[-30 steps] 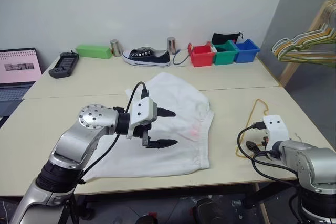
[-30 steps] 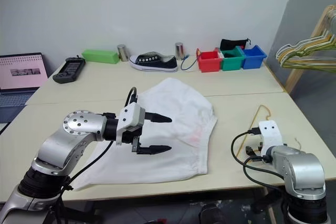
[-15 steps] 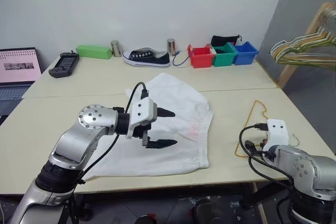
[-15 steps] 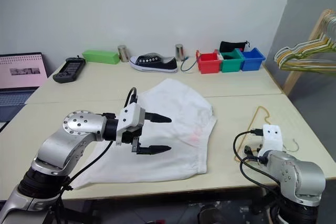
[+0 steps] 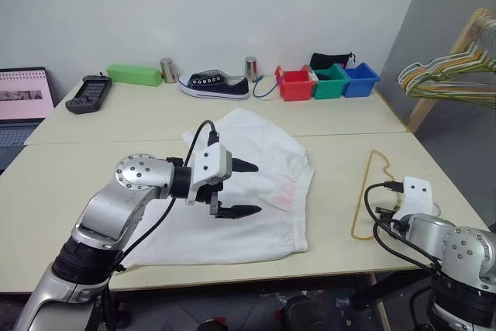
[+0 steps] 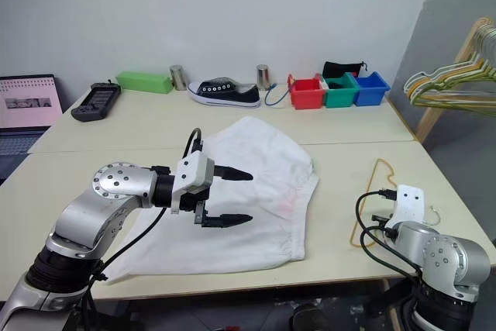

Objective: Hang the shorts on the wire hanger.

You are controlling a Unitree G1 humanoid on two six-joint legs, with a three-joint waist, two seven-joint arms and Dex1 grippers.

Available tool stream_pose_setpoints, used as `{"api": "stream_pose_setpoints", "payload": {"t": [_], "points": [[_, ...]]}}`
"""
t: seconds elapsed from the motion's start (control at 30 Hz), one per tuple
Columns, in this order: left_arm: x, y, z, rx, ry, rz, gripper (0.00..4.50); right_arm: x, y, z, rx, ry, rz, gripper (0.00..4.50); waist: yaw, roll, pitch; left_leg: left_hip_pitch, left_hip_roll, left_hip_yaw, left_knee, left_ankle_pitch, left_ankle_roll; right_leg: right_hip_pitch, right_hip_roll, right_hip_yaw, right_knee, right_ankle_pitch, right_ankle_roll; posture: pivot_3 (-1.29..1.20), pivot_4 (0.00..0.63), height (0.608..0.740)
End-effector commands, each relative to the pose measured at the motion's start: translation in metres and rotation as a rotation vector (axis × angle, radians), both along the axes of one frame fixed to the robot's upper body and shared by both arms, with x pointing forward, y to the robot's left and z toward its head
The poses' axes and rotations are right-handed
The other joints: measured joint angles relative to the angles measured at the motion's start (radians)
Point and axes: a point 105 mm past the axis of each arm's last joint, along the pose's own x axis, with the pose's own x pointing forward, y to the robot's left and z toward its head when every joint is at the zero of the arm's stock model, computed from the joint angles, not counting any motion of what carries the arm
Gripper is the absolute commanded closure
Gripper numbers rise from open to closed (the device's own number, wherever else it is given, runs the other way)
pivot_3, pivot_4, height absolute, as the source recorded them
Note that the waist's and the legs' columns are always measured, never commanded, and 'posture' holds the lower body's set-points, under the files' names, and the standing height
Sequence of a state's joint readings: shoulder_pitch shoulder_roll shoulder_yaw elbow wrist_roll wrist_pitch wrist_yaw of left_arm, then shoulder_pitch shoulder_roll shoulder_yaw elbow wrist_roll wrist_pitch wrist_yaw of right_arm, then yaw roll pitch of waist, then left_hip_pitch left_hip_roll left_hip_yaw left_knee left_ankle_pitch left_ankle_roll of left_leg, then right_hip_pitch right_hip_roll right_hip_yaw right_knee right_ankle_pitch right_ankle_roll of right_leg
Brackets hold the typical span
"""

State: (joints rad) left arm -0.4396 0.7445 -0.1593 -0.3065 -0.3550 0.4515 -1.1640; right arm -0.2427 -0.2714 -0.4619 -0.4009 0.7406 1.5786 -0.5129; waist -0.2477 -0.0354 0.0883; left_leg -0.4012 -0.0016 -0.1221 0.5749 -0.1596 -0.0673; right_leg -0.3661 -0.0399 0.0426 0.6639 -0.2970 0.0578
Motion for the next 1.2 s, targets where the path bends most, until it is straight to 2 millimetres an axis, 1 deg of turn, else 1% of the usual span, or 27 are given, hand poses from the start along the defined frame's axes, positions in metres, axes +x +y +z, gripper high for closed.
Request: {"api": "stream_pose_setpoints", "payload": {"t": [0.03,0.07,0.13,0.23,0.33,0.4,0.47,0.53,0.6,0.7,0.77,0.8,0.87,0.97,1.03,1.13,1.2], "points": [[0.000,-0.001,0.015,-0.014,-0.061,0.002,0.00,-0.008,0.009,-0.022,0.063,0.127,0.039,4.30,0.000,0.000,0.000,0.000,0.001,0.000,0.000,0.000,0.000,0.000,0.001,0.000,0.000,0.000,0.000,-0.23,0.051,0.740],[0.000,-0.001,0.015,-0.014,-0.061,0.003,0.00,-0.008,0.008,-0.022,0.060,0.132,0.036,4.49,0.000,0.000,0.000,0.000,0.001,0.000,0.000,0.000,0.000,0.000,0.001,0.000,0.000,0.000,-0.001,-0.23,0.050,0.740],[0.000,-0.001,0.015,-0.015,-0.063,0.005,0.00,-0.008,0.005,-0.022,0.058,0.143,0.016,4.49,0.000,0.001,0.000,0.000,0.002,0.000,0.000,0.000,0.000,-0.002,0.001,0.000,-0.001,0.000,-0.001,-0.23,0.049,0.740],[0.001,0.000,0.015,-0.017,-0.066,0.011,0.00,-0.002,0.002,-0.017,0.063,0.133,-0.018,4.49,0.001,0.001,0.001,0.000,0.003,0.000,0.000,0.000,0.000,-0.003,0.001,-0.001,-0.002,-0.001,-0.001,-0.24,0.045,0.740],[0.005,0.001,0.016,-0.022,-0.073,0.025,0.00,0.014,-0.004,-0.001,0.024,0.099,-0.008,4.49,-0.001,0.002,0.001,0.000,0.005,0.002,0.000,0.000,0.000,-0.004,0.001,0.000,-0.005,0.000,-0.001,-0.24,0.043,0.740],[0.009,0.003,0.018,-0.022,-0.086,0.044,0.00,0.030,-0.011,0.021,-0.043,0.052,0.021,4.49,-0.003,0.003,0.002,0.000,0.006,0.006,0.000,0.000,0.000,-0.003,0.001,0.001,-0.007,0.000,-0.001,-0.24,0.043,0.740],[0.015,0.005,0.021,-0.024,-0.102,0.061,0.00,0.045,-0.014,0.039,-0.075,0.006,0.045,4.49,-0.003,0.013,0.008,-0.002,0.008,0.012,0.001,0.000,0.000,-0.003,0.001,0.004,-0.008,0.000,-0.001,-0.25,0.039,0.740],[0.020,0.006,0.025,-0.029,-0.117,0.078,0.00,0.060,-0.012,0.055,-0.120,-0.059,0.109,4.49,-0.003,0.019,0.012,-0.003,0.007,0.015,0.002,0.000,0.001,-0.005,0.001,0.006,-0.008,0.001,0.000,-0.26,0.038,0.740],[0.028,0.008,0.030,-0.043,-0.136,0.107,0.00,0.074,-0.005,0.074,-0.178,-0.140,0.205,4.49,-0.002,0.021,0.013,-0.005,0.007,0.017,0.001,0.002,0.003,-0.006,0.001,0.006,-0.004,0.004,0.002,-0.26,0.035,0.740],[0.039,0.012,0.039,-0.059,-0.175,0.148,0.00,0.097,0.002,0.106,-0.361,-0.322,0.378,4.49,-0.003,0.024,0.014,-0.006,0.008,0.017,0.001,0.002,0.003,-0.007,0.003,0.006,-0.001,0.004,0.002,-0.26,0.033,0.740],[0.047,0.015,0.045,-0.077,-0.196,0.182,0.00,0.108,0.006,0.120,-0.458,-0.408,0.477,4.49,-0.004,0.024,0.014,-0.008,0.008,0.018,0.000,0.002,0.003,-0.008,0.003,0.006,-0.001,0.005,0.004,-0.26,0.033,0.740],[0.050,0.017,0.049,-0.086,-0.207,0.200,0.00,0.113,0.007,0.127,-0.502,-0.449,0.518,4.49,-0.005,0.024,0.014,-0.010,0.008,0.018,0.000,0.001,0.004,-0.009,0.004,0.006,-0.002,0.007,0.007,-0.26,0.033,0.740],[0.058,0.022,0.055,-0.102,-0.227,0.240,0.00,0.122,0.012,0.146,-0.628,-0.554,0.615,4.49,-0.006,0.024,0.014,-0.014,0.008,0.019,0.000,0.000,0.005,-0.013,0.004,0.006,-0.002,0.006,0.007,-0.26,0.024,0.740],[0.074,0.035,0.068,-0.138,-0.267,0.331,0.00,0.130,0.029,0.169,-0.759,-0.693,0.782,4.49,-0.006,0.024,0.014,-0.017,0.008,0.022,0.001,0.000,0.005,-0.015,0.003,0.006,-0.002,0.006,0.007,-0.25,0.020,0.740],[0.084,0.045,0.080,-0.169,-0.285,0.384,0.00,0.133,0.041,0.192,-0.902,-0.821,0.884,4.49,-0.007,0.024,0.014,-0.017,0.008,0.023,0.001,0.000,0.005,-0.016,0.003,0.006,-0.002,0.006,0.007,-0.25,0.014,0.740],[0.091,0.053,0.090,-0.180,-0.310,0.416,0.00,0.135,0.050,0.212,-1.073,-0.929,0.959,4.49,-0.010,0.024,0.014,-0.017,0.008,0.022,0.001,0.000,0.005,-0.015,0.003,0.005,-0.001,0.006,0.007,-0.25,0.011,0.740],[0.094,0.056,0.094,-0.182,-0.325,0.426,0.00,0.137,0.051,0.222,-1.148,-0.980,0.963,4.49,-0.014,0.024,0.014,-0.015,0.008,0.022,0.002,0.000,0.005,-0.013,0.003,0.005,0.000,0.006,0.007,-0.24,0.009,0.740]]}}
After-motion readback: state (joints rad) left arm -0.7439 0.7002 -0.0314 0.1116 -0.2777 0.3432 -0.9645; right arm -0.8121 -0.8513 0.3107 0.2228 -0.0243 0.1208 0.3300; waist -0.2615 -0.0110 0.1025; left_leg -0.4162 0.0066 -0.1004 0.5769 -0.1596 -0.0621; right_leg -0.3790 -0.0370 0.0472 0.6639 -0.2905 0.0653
